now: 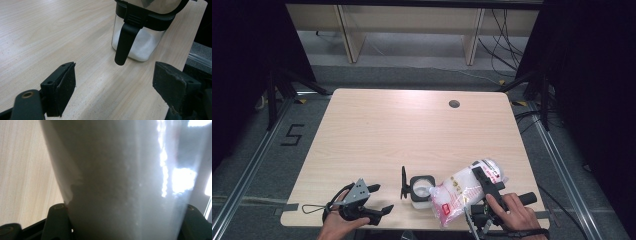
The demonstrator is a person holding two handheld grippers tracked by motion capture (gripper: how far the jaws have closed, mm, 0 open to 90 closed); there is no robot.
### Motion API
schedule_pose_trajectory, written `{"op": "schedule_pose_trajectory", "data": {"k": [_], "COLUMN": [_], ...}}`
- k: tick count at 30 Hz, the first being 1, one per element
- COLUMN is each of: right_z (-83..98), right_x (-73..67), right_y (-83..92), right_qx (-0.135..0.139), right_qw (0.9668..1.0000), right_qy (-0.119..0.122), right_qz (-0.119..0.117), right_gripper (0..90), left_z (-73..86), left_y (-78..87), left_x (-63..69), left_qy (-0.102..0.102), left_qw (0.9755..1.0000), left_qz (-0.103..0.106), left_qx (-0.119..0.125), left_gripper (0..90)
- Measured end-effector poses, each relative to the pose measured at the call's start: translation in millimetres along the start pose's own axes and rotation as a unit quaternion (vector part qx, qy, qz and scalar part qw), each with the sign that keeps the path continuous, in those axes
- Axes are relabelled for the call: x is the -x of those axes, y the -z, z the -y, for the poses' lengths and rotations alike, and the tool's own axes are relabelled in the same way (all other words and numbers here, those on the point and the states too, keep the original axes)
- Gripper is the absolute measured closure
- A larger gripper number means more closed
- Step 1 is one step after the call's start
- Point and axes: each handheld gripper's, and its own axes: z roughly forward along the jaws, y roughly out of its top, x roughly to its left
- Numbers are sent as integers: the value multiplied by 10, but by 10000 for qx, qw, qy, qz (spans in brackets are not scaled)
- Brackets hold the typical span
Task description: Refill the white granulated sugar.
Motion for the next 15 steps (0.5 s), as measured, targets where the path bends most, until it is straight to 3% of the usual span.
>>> {"op": "schedule_pose_trajectory", "data": {"k": [1,2,3,4,5,7,8,11,12,13,14,15], "right_z": [3,14,13,8,13,16,13,6,15,21,19,19], "right_x": [-9,-39,10,18,-7,-19,8,-7,-1,-23,-7,-3], "right_y": [11,18,3,11,11,11,8,19,7,13,8,28], "right_qx": [-47,-94,7,-60,-66,-40,-20,-71,29,-40,-15,-140], "right_qw": [9999,9993,10000,10000,9998,9997,10000,9999,10000,9997,9999,9997], "right_qy": [-101,-362,-72,-40,-148,-245,-51,-125,-35,-231,-126,-180], "right_qz": [-72,-75,0,-51,-80,-28,-51,-76,1,-34,-22,-95], "right_gripper": [422,422,422,422,422,422,422,422,422,422,422,422], "left_z": [5,6,5,2,-1,2,3,3,1,-2,-2,-3], "left_y": [-8,-4,-5,-8,-1,-2,-2,-9,-4,-1,10,10], "left_x": [5,-1,0,11,0,-1,0,10,-6,-16,-15,-18], "left_qy": [34,13,29,102,12,18,42,60,-55,-88,-9,-11], "left_qw": [10000,10000,10000,9999,10000,10000,10000,10000,10000,10000,10000,10000], "left_qz": [12,2,-5,-3,-2,-14,-15,6,5,-14,-38,-46], "left_qx": [38,-2,12,47,4,-19,-22,13,-31,-39,-59,-24], "left_gripper": [180,180,180,180,180,180,180,180,180,180,180,180]}}
